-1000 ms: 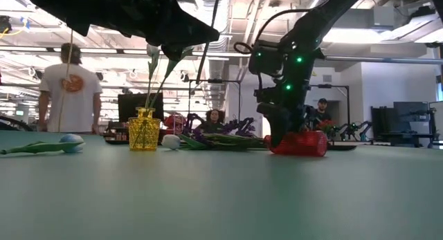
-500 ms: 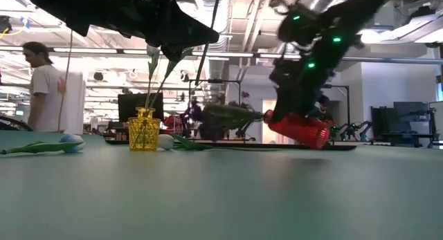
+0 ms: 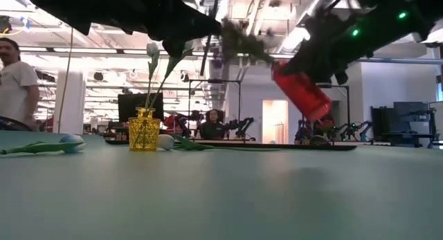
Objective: Sort flowers into vase by color
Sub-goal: Put the red flower into the red vase
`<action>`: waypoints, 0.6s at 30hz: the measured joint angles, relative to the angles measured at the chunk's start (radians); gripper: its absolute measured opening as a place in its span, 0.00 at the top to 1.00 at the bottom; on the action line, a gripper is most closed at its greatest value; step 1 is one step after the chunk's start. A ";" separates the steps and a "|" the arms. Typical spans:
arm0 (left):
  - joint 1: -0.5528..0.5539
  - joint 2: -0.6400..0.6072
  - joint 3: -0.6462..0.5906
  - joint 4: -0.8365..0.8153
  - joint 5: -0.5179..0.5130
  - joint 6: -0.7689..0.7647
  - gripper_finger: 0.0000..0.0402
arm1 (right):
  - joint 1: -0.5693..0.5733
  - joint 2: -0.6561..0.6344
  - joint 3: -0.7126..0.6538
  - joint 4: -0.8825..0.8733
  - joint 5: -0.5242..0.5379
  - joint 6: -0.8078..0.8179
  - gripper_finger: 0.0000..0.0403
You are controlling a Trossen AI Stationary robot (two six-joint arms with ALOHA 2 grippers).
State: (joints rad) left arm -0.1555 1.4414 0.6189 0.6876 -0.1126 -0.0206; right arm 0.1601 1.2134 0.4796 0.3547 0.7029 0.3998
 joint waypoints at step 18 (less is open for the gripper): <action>0.000 0.000 0.000 0.092 -0.041 0.060 1.00 | 0.123 0.362 -0.177 0.837 0.134 -0.250 0.32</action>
State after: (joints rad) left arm -0.1555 1.4414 0.6189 0.7798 -0.1539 0.0397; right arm 0.2833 1.5755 0.3027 1.1915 0.8366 0.1496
